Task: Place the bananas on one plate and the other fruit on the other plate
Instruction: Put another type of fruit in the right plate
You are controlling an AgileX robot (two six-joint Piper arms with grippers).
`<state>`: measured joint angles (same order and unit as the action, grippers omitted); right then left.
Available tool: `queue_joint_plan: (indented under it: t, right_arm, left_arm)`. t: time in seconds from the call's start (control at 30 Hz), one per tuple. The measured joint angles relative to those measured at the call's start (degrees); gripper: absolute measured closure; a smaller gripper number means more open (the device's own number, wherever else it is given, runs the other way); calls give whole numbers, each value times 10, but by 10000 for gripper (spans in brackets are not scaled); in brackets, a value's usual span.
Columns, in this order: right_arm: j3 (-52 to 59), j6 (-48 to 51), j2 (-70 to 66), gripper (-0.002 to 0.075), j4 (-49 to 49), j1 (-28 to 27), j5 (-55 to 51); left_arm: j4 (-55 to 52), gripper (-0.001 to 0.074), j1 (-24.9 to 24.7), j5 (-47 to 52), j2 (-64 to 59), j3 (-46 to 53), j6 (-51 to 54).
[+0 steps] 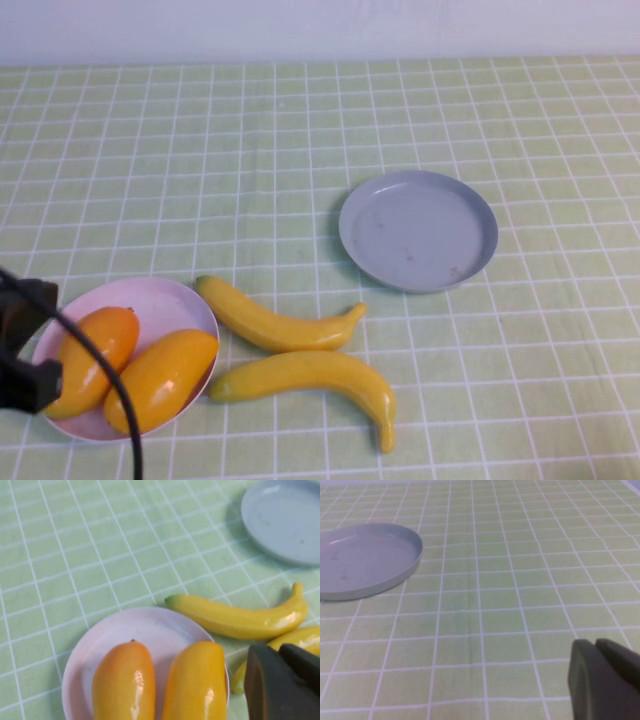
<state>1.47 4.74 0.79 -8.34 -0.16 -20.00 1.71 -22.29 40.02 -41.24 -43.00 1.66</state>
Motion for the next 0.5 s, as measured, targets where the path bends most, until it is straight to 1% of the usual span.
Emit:
queue_joint_plan:
  t: [0.17, 0.37, 0.43, 0.5]
  right_arm:
    - [0, 0, 0, 742, 0, 0, 0]
    - [0, 0, 0, 741, 0, 0, 0]
    - [0, 0, 0, 741, 0, 0, 0]
    - [0, 0, 0, 742, 0, 0, 0]
  left_arm:
    - [-6, 731, 0, -17, 75, 60, -1]
    - [-7, 732, 0, -10, 84, 79, -17]
    - [-4, 731, 0, -32, 85, 86, -21]
    - [-4, 731, 0, -76, 89, 98, -21]
